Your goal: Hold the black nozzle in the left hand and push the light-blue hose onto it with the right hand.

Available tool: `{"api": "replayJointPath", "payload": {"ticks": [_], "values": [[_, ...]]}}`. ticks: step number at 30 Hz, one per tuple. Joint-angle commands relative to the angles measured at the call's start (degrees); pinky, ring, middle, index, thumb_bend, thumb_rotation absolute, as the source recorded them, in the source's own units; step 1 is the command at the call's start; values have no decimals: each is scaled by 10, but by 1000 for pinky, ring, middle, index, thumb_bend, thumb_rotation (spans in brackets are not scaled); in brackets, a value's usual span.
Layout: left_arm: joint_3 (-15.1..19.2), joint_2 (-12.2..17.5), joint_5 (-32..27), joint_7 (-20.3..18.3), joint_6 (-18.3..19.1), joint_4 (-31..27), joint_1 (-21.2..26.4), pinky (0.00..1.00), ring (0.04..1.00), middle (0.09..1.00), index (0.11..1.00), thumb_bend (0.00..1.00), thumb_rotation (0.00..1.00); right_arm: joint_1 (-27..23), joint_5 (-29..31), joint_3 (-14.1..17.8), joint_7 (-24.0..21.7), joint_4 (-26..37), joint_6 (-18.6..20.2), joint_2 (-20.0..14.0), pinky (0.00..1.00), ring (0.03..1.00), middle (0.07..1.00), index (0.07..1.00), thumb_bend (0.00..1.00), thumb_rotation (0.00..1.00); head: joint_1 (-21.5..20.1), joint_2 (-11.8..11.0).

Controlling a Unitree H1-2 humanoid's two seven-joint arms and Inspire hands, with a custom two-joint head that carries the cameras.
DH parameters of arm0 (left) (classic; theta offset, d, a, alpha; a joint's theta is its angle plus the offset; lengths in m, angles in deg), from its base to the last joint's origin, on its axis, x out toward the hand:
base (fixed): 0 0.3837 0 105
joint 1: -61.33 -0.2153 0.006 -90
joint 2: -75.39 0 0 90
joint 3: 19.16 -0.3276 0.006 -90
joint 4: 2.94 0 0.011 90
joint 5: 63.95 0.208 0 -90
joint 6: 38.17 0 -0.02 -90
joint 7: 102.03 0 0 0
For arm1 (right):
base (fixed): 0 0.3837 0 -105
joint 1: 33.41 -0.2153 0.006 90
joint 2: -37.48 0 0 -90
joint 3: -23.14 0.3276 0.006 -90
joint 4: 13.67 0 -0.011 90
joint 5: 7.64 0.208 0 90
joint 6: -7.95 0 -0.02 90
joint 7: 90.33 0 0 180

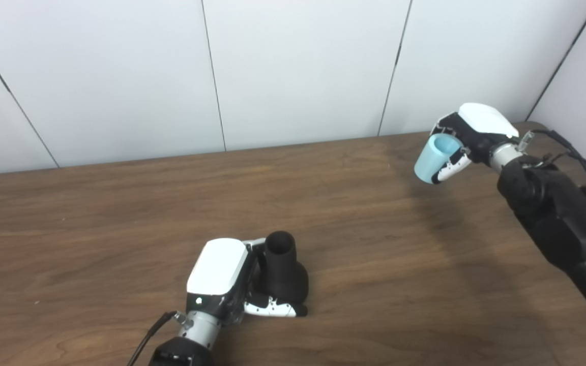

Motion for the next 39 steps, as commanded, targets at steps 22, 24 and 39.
{"api": "replayJointPath", "payload": {"ticks": [22,24,39], "values": [[-45,-24,12,-77,20,38,-38,448,468,525,467,500,0,117,61,98,-162,456,120,93,381,388,509,523,514,0,61,7],[-46,-26,16,-77,23,38,-39,449,472,524,468,500,0,122,61,111,-183,478,120,114,387,394,508,514,516,0,65,8],[-57,-36,26,-77,31,41,-38,487,496,532,450,497,0,97,38,123,-281,527,120,209,385,400,519,494,517,0,79,13]]}}
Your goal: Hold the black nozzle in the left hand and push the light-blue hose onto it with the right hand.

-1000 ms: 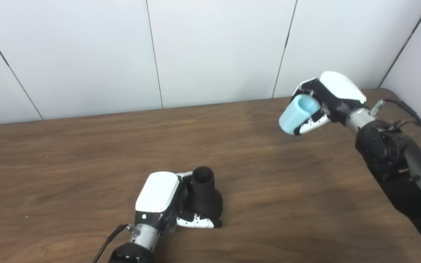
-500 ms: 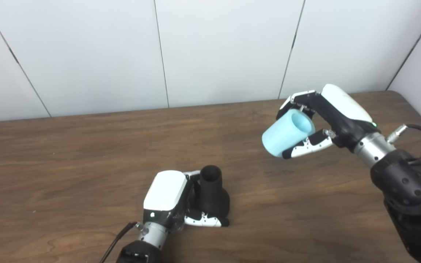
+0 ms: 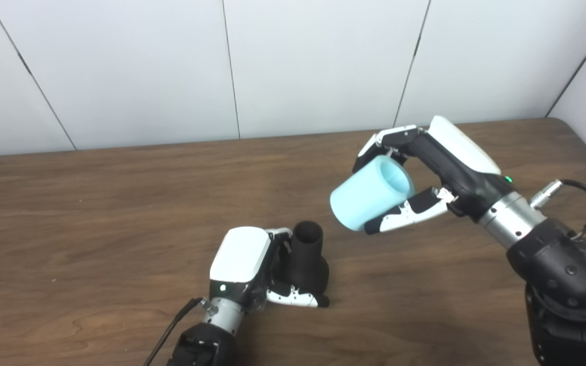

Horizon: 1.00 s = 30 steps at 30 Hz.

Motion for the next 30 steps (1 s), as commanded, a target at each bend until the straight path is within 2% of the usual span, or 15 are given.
{"api": "replayJointPath", "payload": {"ticks": [1,7,18,25,30], "values": [[-39,-6,-9,-76,-3,38,-35,483,495,531,453,497,0,-17,-8,3,8,4,2,-1,388,402,518,492,517,0,1,1],[-44,-4,-7,-84,-1,31,-32,473,487,530,456,498,0,-3,2,-17,34,-16,-4,6,368,396,506,512,516,0,3,3],[-43,-1,-7,-86,3,27,-34,496,490,535,445,497,0,8,-13,-56,53,-26,-9,27,347,380,507,520,514,0,1,6],[-44,-1,-6,-83,2,28,-33,478,490,533,449,497,0,17,-9,-78,73,-34,-20,29,387,386,505,517,515,0,3,6],[-45,-1,-6,-83,2,28,-32,471,483,531,453,498,0,19,-14,-89,77,-33,-12,31,394,386,502,518,515,0,2,7]]}}
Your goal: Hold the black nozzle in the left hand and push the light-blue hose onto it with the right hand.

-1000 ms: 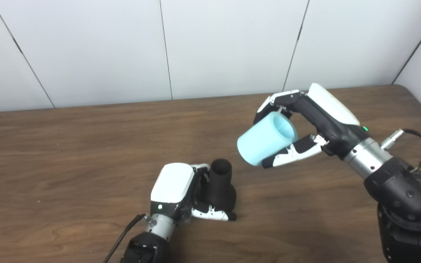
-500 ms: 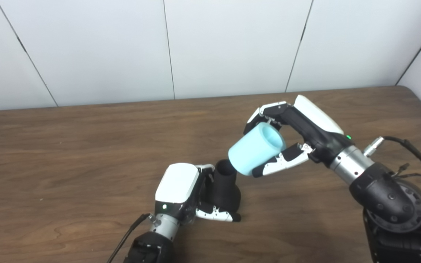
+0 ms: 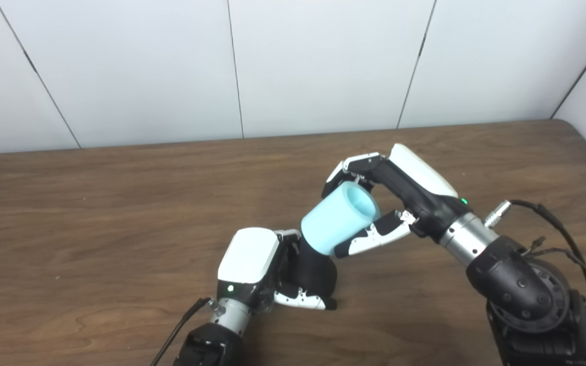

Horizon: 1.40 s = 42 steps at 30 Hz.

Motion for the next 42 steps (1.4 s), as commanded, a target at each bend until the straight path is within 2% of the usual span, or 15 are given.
{"api": "replayJointPath", "payload": {"ticks": [1,17,28,34,42], "values": [[-35,-1,-7,-82,0,31,-32,470,483,531,453,498,0,-9,-2,0,19,8,-8,1,394,386,502,519,515,0,-1,1],[-36,-1,-7,-84,-3,29,-32,485,489,532,451,498,0,19,-17,-23,50,-19,-22,-8,384,382,506,505,515,0,2,3],[-41,-1,3,-99,3,20,-30,519,496,538,442,497,0,-1,-10,-37,50,-36,-31,-11,367,388,502,507,499,0,1,4],[-44,-3,6,-90,-1,21,-32,490,491,530,457,499,0,-16,-5,-45,55,-47,-32,-10,366,379,495,528,496,0,2,6],[-52,-2,11,-101,2,24,-29,493,498,536,447,497,0,-40,-8,-54,53,-53,-30,-8,342,375,494,528,495,0,3,8]]}}
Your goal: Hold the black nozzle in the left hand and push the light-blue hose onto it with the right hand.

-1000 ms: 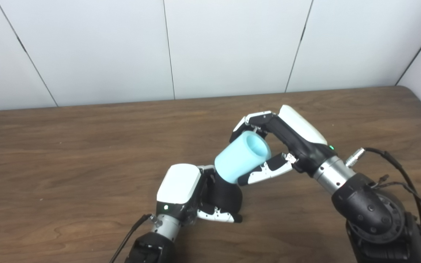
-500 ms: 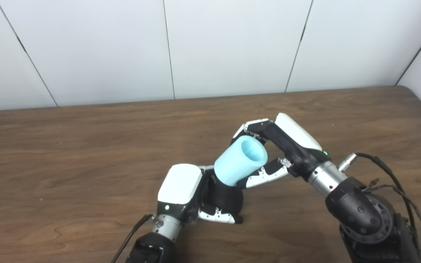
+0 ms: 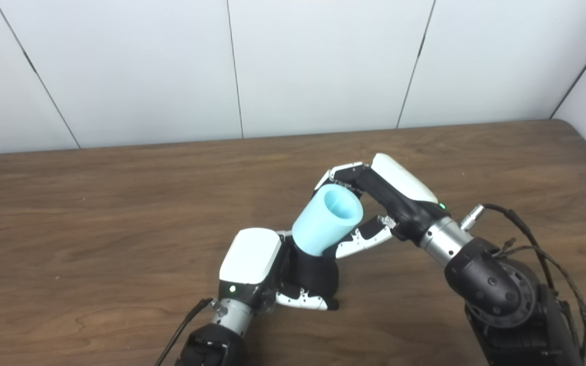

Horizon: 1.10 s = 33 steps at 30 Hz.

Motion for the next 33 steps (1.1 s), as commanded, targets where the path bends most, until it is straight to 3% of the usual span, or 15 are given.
{"api": "replayJointPath", "payload": {"ticks": [1,7,17,33], "values": [[-45,-2,-3,-93,-5,31,-30,489,496,536,449,497,0,-39,-1,-3,4,6,-14,-2,339,377,496,526,495,0,-1,0],[-48,-2,-4,-98,1,28,-29,486,495,535,454,498,0,-72,-7,-9,-65,7,16,-27,341,379,499,519,496,0,2,1],[-50,-2,0,-103,6,23,-29,487,498,533,456,498,0,-102,-83,-9,-227,13,18,-38,354,375,500,515,497,0,2,6],[-48,-2,-5,-105,6,21,-28,497,501,535,454,498,0,-98,-109,4,-288,-1,17,-37,273,387,513,541,489,0,1,7]]}}
